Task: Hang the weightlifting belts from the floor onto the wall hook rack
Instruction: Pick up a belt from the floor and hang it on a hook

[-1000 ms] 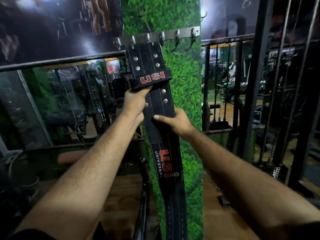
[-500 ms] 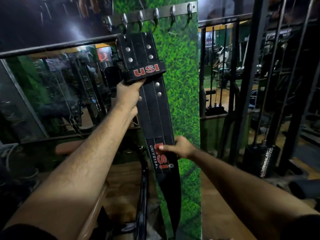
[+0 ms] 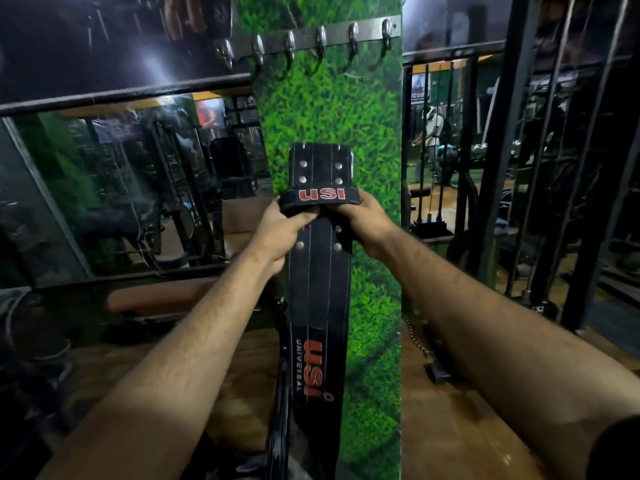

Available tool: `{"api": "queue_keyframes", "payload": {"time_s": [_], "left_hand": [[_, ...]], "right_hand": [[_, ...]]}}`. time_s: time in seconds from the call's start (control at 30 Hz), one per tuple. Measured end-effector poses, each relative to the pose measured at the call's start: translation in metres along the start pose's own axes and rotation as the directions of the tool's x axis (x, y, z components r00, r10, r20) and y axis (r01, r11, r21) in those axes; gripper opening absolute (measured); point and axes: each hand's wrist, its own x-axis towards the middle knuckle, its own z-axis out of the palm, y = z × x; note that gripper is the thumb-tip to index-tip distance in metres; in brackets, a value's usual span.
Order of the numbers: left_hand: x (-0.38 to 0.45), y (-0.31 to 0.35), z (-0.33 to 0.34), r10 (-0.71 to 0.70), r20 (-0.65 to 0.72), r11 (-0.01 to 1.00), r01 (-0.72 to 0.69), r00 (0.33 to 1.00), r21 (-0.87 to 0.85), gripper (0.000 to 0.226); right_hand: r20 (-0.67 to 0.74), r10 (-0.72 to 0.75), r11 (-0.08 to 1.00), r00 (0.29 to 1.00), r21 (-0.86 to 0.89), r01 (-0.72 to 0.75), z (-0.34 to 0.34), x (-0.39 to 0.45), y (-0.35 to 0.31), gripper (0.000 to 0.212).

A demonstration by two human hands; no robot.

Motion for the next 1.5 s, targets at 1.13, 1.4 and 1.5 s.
{"api": "queue_keyframes", "payload": {"time_s": [1.13, 1.4, 1.5], "left_hand": [[0.069, 0.062, 0.121, 0.008, -0.157, 0.992, -0.027, 0.988, -0.122, 0.039], [0.101, 0.101, 0.146, 0.215, -0.245, 0.975, -0.222, 0.945, 0.000, 0.039], [0.118, 0.113, 0.156, 0.249, -0.297, 0.966, -0.258, 0.922, 0.011, 0.039]], "right_hand": [[-0.206, -0.163, 0.981, 0.965, -0.138, 0.137, -0.079, 0.038, -0.077, 0.032], [-0.177, -0.387, 0.911, 0.905, -0.224, 0.346, -0.098, 0.064, -0.110, 0.023], [-0.163, -0.428, 0.884, 0.889, -0.278, 0.375, -0.110, 0.085, -0.122, 0.017]]}}
